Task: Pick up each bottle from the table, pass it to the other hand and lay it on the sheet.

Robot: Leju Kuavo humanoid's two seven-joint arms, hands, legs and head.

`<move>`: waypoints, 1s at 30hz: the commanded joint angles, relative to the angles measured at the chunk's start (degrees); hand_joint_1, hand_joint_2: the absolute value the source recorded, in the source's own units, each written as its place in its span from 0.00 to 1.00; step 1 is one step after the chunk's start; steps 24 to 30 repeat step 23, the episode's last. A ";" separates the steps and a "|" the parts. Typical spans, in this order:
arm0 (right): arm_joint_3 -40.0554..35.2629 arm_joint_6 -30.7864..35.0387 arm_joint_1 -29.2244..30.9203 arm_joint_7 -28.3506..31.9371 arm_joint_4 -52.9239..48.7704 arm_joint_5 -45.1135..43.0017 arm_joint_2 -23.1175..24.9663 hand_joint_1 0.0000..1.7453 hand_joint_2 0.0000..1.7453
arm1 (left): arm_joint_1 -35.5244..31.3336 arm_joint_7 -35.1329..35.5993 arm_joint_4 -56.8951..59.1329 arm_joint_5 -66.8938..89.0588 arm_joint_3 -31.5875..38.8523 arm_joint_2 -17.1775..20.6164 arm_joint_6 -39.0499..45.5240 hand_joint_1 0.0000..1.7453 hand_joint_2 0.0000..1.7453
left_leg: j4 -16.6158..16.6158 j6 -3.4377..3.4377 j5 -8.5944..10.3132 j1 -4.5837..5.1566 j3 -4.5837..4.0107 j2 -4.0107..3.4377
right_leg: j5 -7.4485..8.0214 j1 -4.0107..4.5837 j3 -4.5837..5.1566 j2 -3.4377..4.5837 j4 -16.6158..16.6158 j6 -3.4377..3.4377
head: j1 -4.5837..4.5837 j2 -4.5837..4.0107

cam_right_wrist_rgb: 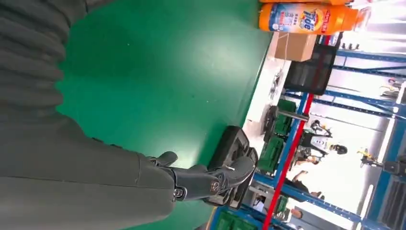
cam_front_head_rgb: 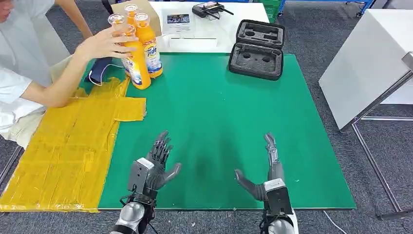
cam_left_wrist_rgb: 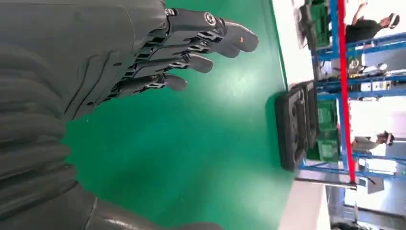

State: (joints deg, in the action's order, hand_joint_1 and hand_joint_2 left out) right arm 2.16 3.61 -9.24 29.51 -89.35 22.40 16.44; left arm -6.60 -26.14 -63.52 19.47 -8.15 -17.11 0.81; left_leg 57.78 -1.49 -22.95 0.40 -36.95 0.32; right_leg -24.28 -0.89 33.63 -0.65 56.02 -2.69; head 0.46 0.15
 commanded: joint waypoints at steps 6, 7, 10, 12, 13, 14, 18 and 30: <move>0.35 -0.24 1.26 0.06 2.14 -0.08 -0.25 0.00 0.00 | -0.77 -0.01 1.18 0.59 -1.74 0.91 0.52 0.00 1.00 | -0.04 0.10 -0.09 -0.05 0.26 -0.07 | -0.07 0.05 -0.28 0.08 -0.07 0.10 | 0.00 0.00; 0.35 -0.24 1.26 0.06 2.14 -0.08 -0.25 0.00 0.00 | -0.77 -0.01 1.18 0.59 -1.74 0.91 0.52 0.00 1.00 | -0.02 0.13 -0.14 -0.07 0.35 -0.08 | -0.11 0.07 -0.37 0.11 -0.08 0.12 | 0.00 0.00; 0.35 -0.24 1.26 0.06 2.14 -0.08 -0.25 0.00 0.00 | -0.77 -0.01 1.18 0.59 -1.74 0.91 0.52 0.00 1.00 | -0.04 0.12 -0.14 -0.06 0.35 -0.07 | -0.10 0.07 -0.37 0.09 -0.08 0.11 | 0.02 0.00; 0.35 -0.24 1.26 0.06 2.14 -0.08 -0.25 0.00 0.00 | -0.77 -0.01 1.18 0.59 -1.74 0.91 0.52 0.00 1.00 | -0.05 0.08 -0.07 -0.03 0.20 -0.06 | -0.05 0.04 -0.20 0.08 -0.07 0.07 | 0.00 0.00; 0.35 -0.24 1.26 0.06 2.14 -0.08 -0.25 0.00 0.00 | -0.77 -0.01 1.18 0.59 -1.74 0.91 0.52 0.00 1.00 | -0.04 0.10 -0.12 -0.05 0.31 -0.07 | -0.09 0.06 -0.32 0.09 -0.08 0.10 | 0.00 0.00; 0.35 -0.24 1.26 0.06 2.14 -0.08 -0.25 0.00 0.00 | -0.77 -0.01 1.18 0.59 -1.74 0.91 0.52 0.00 1.00 | -0.04 0.11 -0.14 -0.05 0.36 -0.07 | -0.11 0.05 -0.37 0.09 -0.08 0.10 | 0.00 0.00; 0.09 -0.46 1.36 0.19 2.32 -0.18 -0.33 0.00 0.00 | -0.63 -0.29 0.85 1.35 -1.68 0.75 1.46 0.00 1.00 | -0.04 0.10 -0.12 -0.06 0.30 -0.07 | -0.08 0.06 -0.32 0.09 -0.08 0.10 | 0.00 0.00; 0.13 -1.13 1.06 0.19 2.29 -0.99 -0.48 0.00 0.00 | 0.29 -1.07 -1.83 2.14 -1.45 0.97 3.16 0.00 1.00 | -0.04 0.09 -0.10 -0.04 0.25 -0.09 | -0.06 0.04 -0.25 0.11 -0.06 0.09 | 0.02 0.00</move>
